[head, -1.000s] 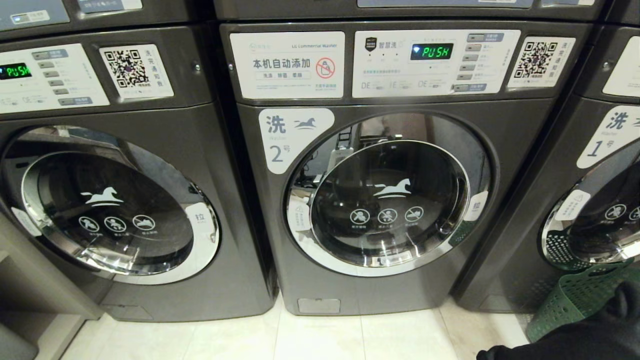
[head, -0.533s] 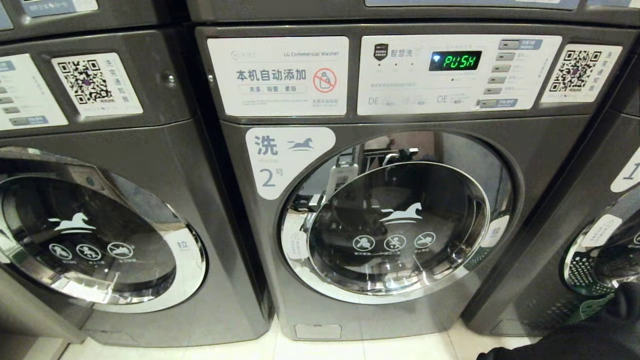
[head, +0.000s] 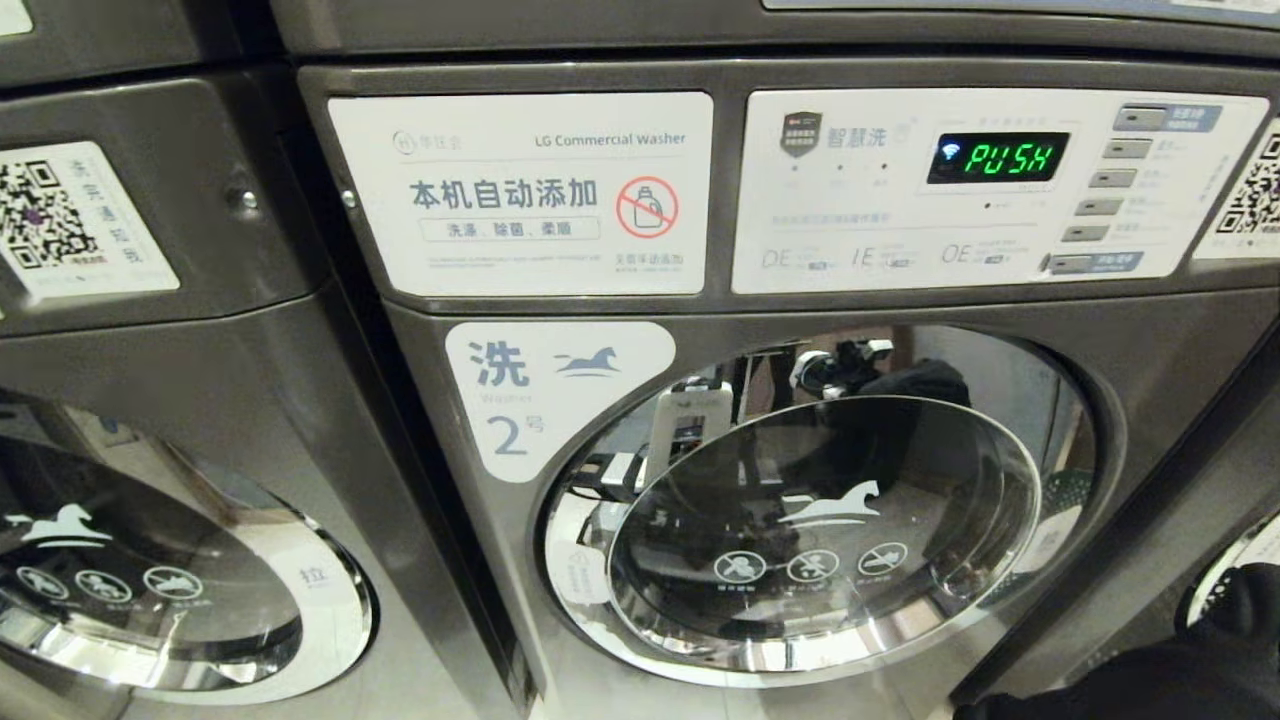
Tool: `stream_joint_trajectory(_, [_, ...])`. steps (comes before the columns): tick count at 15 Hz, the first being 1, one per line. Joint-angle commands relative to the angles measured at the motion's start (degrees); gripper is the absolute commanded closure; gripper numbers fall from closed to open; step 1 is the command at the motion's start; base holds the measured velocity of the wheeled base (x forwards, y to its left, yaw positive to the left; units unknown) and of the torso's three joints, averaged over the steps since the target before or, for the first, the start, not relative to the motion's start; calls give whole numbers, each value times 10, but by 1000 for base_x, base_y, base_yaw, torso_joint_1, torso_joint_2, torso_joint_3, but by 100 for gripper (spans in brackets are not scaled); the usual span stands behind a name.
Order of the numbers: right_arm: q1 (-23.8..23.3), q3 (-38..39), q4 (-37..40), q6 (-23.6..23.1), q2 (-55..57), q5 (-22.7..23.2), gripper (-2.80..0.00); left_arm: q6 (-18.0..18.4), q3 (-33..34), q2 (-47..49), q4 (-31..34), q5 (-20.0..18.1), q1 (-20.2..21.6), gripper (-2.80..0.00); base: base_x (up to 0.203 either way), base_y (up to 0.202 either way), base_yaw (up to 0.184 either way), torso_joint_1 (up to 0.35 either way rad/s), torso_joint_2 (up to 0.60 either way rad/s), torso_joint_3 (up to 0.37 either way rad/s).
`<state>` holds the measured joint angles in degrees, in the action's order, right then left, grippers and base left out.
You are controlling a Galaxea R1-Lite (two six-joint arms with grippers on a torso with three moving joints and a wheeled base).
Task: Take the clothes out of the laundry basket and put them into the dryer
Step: Put the clothes in the dryer
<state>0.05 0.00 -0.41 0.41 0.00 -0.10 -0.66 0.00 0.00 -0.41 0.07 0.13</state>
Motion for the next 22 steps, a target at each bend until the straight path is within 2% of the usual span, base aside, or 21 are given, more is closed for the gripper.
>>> stream_joint_trajectory(1, [0,0,0,0,1,0,0,0,1,0,0,0,0,0,197,0,3,2,1,4])
stream_joint_trajectory(4, [0,0,0,0,1,0,0,0,1,0,0,0,0,0,132,0,0,15,1,2])
stream_joint_trajectory(12, [0,0,0,-1,1,0,0,0,1,0,0,0,0,0,0,0,0,0,0,0])
stream_joint_trajectory(22, [0,0,1,0,1,0,0,0,1,0,0,0,0,0,0,165,-1,2,2,2])
